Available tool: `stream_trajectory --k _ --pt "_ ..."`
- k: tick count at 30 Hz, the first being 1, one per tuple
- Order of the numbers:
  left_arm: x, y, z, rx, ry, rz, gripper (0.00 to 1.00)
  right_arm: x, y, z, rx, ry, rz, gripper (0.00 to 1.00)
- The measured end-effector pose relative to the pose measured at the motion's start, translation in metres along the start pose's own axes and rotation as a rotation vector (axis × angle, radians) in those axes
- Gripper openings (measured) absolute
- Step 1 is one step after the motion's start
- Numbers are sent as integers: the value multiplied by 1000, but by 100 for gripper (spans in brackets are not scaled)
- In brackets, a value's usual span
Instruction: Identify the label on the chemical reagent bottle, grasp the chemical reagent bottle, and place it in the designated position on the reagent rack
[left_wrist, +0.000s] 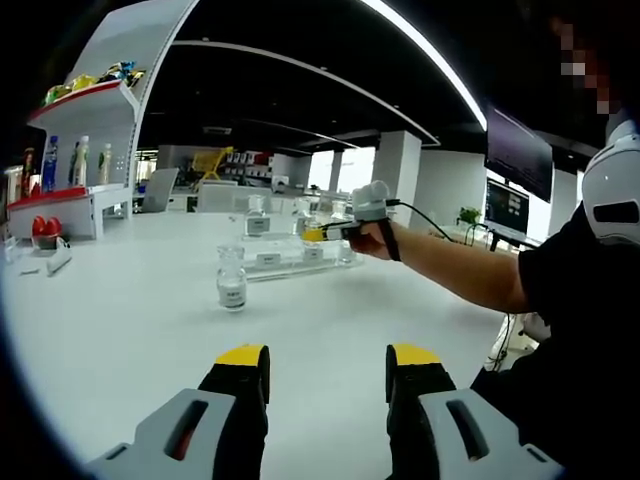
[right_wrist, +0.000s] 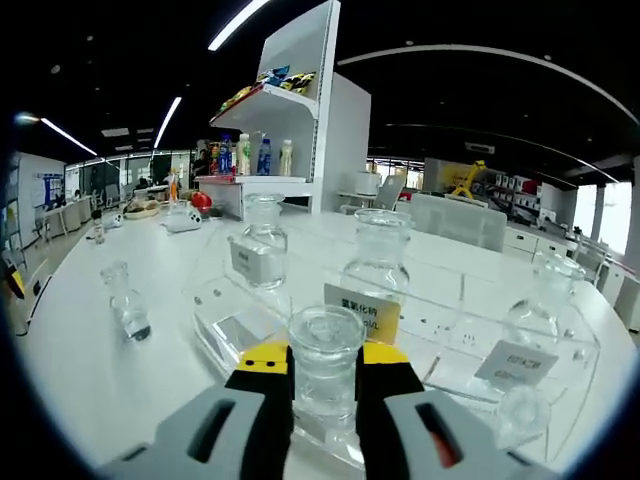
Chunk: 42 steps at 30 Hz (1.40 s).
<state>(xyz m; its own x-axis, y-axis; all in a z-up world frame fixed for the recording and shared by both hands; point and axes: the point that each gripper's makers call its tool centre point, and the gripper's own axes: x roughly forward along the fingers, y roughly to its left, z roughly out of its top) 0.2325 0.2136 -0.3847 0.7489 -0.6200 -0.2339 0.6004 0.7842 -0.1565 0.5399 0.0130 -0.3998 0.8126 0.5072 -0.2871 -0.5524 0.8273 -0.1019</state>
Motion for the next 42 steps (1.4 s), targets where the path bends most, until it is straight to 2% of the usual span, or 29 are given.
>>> stream_trajectory --k 20,22,33,42 --pt "-2 1 -2 -5 1 4 47 -5 12 -12 44 -4 -17 23" --pt "-3 0 -2 -4 0 3 47 1 5 -11 49 -12 -21 23" --pt "-8 -2 1 2 -7 5 47 3 3 -10 68 -39 -36 24" --pt "-12 -4 7 13 -16 8 47 4 -4 -10 83 -29 -38 28"
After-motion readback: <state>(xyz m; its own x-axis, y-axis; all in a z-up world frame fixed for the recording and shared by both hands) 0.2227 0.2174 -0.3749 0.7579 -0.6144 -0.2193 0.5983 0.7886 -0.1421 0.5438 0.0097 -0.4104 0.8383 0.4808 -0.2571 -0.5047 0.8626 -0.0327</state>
